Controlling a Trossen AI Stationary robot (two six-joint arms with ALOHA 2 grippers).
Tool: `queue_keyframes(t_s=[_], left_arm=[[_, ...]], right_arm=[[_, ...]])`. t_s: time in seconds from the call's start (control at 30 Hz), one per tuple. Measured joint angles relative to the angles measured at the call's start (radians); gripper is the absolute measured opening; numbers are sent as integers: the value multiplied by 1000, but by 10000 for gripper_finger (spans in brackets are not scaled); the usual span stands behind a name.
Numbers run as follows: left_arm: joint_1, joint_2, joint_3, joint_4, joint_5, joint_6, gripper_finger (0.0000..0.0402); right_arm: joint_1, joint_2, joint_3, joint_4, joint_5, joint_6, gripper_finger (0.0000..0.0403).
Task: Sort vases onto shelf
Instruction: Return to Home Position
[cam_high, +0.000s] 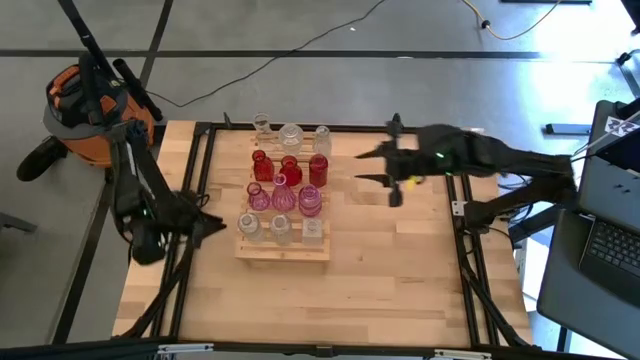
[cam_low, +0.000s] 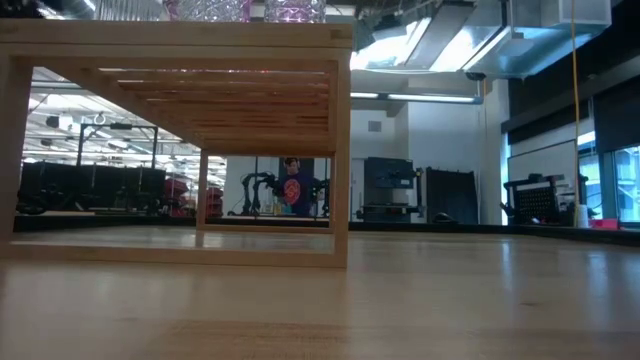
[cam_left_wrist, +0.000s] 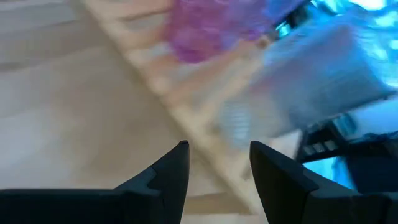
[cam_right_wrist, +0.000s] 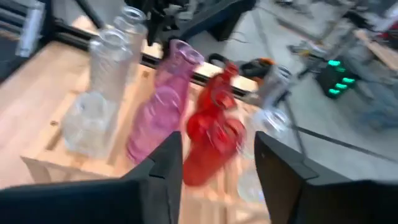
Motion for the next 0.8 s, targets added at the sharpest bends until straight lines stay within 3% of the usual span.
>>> queue_keyframes(t_s=[0.17,0.3,0.5,0.6,0.8], left_arm=[[76,-84,0,-236,178,-13,163],[137,-128,-1,-366,191,-22,163],[233,-191,-48,-367,190,32,161],[258,-218,-46,-364,98,58,152],[249,-313,-48,-353,-263,118,134]], right_arm=[[50,-199,-232,82,181,101,119],[75,-325,-417,223,215,193,111],[83,-415,-614,399,211,303,111],[82,-418,-670,484,205,317,111],[82,-418,-799,792,194,264,111]])
